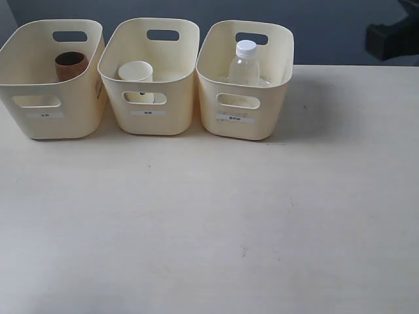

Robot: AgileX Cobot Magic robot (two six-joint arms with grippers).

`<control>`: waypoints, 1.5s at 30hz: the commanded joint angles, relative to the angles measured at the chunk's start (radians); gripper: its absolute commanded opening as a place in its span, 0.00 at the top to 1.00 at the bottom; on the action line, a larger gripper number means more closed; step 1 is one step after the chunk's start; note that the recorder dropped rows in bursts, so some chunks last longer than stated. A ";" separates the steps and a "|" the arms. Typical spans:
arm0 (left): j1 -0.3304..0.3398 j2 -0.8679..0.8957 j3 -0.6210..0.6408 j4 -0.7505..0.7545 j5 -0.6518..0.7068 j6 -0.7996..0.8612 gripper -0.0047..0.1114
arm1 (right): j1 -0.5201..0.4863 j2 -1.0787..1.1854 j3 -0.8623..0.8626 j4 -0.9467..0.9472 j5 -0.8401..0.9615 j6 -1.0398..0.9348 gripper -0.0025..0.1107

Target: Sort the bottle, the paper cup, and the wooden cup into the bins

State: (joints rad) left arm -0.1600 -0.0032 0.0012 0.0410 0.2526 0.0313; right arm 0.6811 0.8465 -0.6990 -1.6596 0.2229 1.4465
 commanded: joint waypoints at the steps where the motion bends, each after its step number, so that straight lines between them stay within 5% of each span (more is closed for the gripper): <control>1: -0.003 0.003 -0.001 0.002 -0.014 -0.003 0.96 | -0.006 -0.072 0.006 0.010 0.022 0.004 0.99; 22: -0.003 0.003 -0.001 0.002 -0.014 -0.003 0.96 | -0.034 -0.128 0.006 0.020 -0.018 0.006 0.99; 25: -0.003 0.003 -0.001 0.002 -0.014 -0.003 0.96 | -0.114 -0.159 0.006 0.020 -0.100 0.008 0.99; 32: -0.003 0.003 -0.001 0.002 -0.014 -0.003 0.96 | -0.470 -0.307 0.087 0.041 -0.434 0.079 0.99; 37: -0.003 0.003 -0.001 0.002 -0.014 -0.003 0.96 | -0.679 -0.456 0.219 0.034 -0.470 0.125 0.99; 45: -0.003 0.003 -0.001 0.002 -0.014 -0.003 0.96 | -0.727 -0.634 0.339 -0.082 -0.461 0.234 0.99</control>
State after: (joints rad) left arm -0.1600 -0.0032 0.0012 0.0410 0.2526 0.0313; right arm -0.0384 0.2491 -0.3799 -1.7026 -0.2402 1.6337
